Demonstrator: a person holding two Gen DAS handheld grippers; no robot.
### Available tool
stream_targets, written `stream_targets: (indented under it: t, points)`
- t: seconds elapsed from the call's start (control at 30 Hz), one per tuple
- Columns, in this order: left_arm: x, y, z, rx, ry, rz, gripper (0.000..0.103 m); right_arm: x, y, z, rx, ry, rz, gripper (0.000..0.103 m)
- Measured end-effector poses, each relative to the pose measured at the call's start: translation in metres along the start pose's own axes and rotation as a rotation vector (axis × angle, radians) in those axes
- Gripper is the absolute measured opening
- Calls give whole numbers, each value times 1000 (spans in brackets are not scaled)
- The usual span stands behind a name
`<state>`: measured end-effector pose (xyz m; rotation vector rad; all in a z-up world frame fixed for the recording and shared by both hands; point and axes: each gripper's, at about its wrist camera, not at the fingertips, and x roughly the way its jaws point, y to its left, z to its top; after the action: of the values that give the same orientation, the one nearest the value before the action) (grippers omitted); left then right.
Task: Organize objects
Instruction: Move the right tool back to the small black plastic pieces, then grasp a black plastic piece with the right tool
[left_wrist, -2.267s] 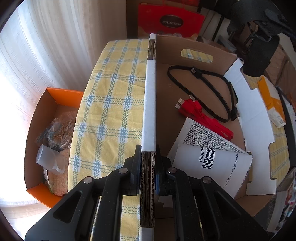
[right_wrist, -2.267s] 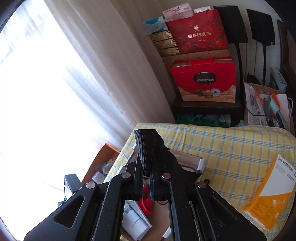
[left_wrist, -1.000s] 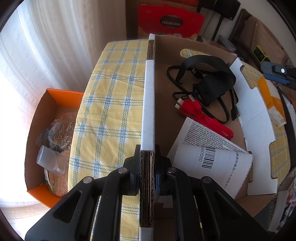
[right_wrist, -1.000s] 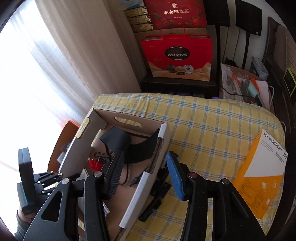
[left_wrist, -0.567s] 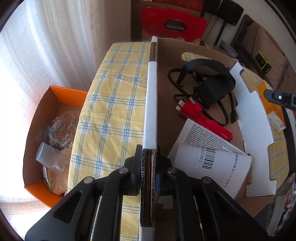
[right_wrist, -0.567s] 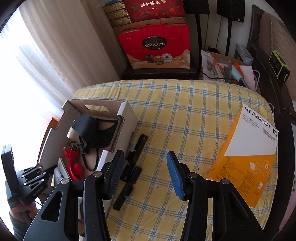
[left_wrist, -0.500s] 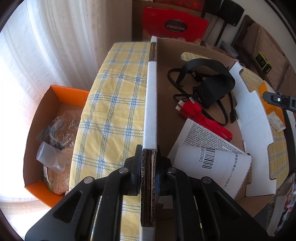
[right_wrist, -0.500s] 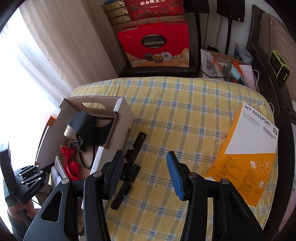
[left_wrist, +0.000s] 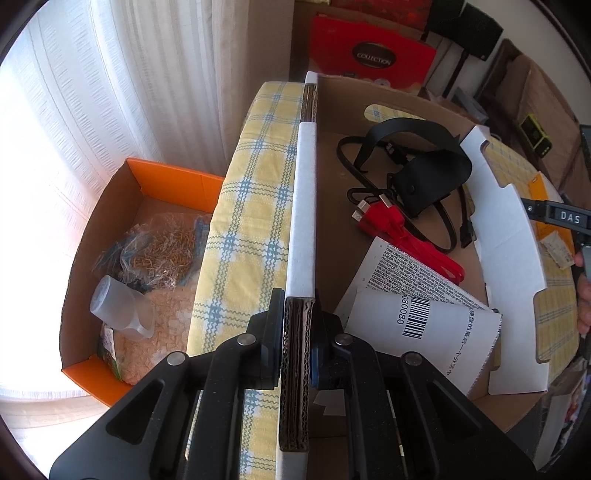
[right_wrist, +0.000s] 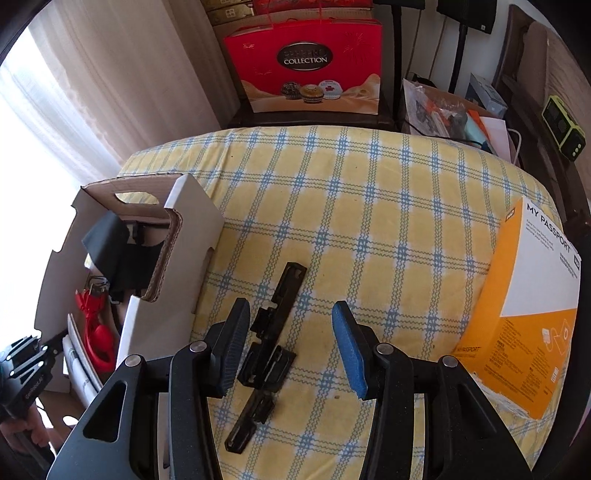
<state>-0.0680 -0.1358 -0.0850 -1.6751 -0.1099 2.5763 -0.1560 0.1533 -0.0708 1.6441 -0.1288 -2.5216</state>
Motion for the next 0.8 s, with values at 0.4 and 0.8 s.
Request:
stream_targets:
  t: [0.4, 0.8]
  points:
    - [0, 1, -2, -1, 0, -6, 10, 17, 16, -2, -14, 6, -76, 43]
    - [-2, -2, -2, 17, 2, 5, 10, 13, 28, -8, -78, -5, -115, 11]
